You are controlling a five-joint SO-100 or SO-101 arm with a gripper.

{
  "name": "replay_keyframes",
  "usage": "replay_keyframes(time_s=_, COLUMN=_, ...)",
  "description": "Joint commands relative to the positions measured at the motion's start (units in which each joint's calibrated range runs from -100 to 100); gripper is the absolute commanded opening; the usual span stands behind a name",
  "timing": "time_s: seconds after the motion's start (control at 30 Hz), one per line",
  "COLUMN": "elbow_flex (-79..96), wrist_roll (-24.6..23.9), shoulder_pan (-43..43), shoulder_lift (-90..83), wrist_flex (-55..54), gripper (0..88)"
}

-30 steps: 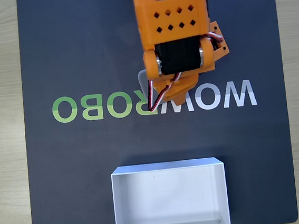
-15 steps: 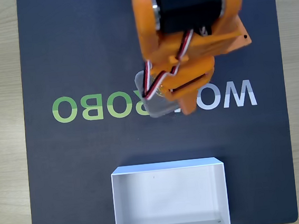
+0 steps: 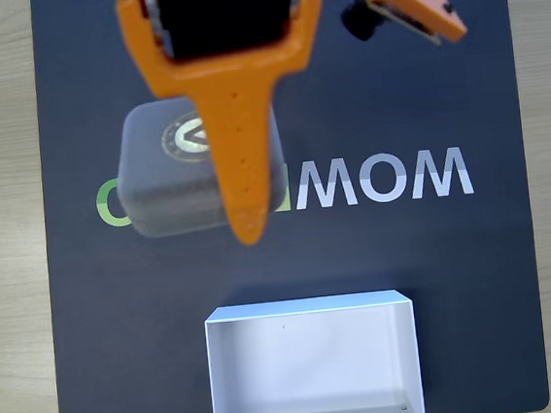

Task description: Grab the usb to bin

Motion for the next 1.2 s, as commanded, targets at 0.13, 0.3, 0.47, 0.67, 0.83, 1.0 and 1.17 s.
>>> replay_keyframes(time_s=0.13, elbow_flex=-2.9, wrist_roll=-1.9, shoulder_pan=4.1, shoulder_lift=-1.7, wrist_flex=0.4, gripper=14.5)
replay_keyframes(time_s=0.3, elbow_flex=-4.4, wrist_roll=-4.1, shoulder_pan=3.5, shoulder_lift=5.6, wrist_flex=0.3, gripper=14.5)
replay_keyframes(time_s=0.47, elbow_flex=-13.1, wrist_roll=-4.3, shoulder_pan=2.7, shoulder_lift=18.0, wrist_flex=-2.0, gripper=14.5)
replay_keyframes(time_s=0.67, elbow_flex=-27.3, wrist_roll=-4.0, shoulder_pan=-1.4, shoulder_lift=32.9, wrist_flex=-5.0, gripper=14.5)
replay_keyframes(time_s=0.83, elbow_flex=-37.5, wrist_roll=-4.0, shoulder_pan=-3.1, shoulder_lift=43.7, wrist_flex=-12.8, gripper=14.5)
replay_keyframes(time_s=1.0, elbow_flex=-39.8, wrist_roll=-3.9, shoulder_pan=-2.8, shoulder_lift=51.3, wrist_flex=-24.8, gripper=14.3)
replay_keyframes(time_s=1.17, elbow_flex=-39.1, wrist_roll=-3.9, shoulder_pan=-3.4, shoulder_lift=54.4, wrist_flex=-31.7, gripper=13.9)
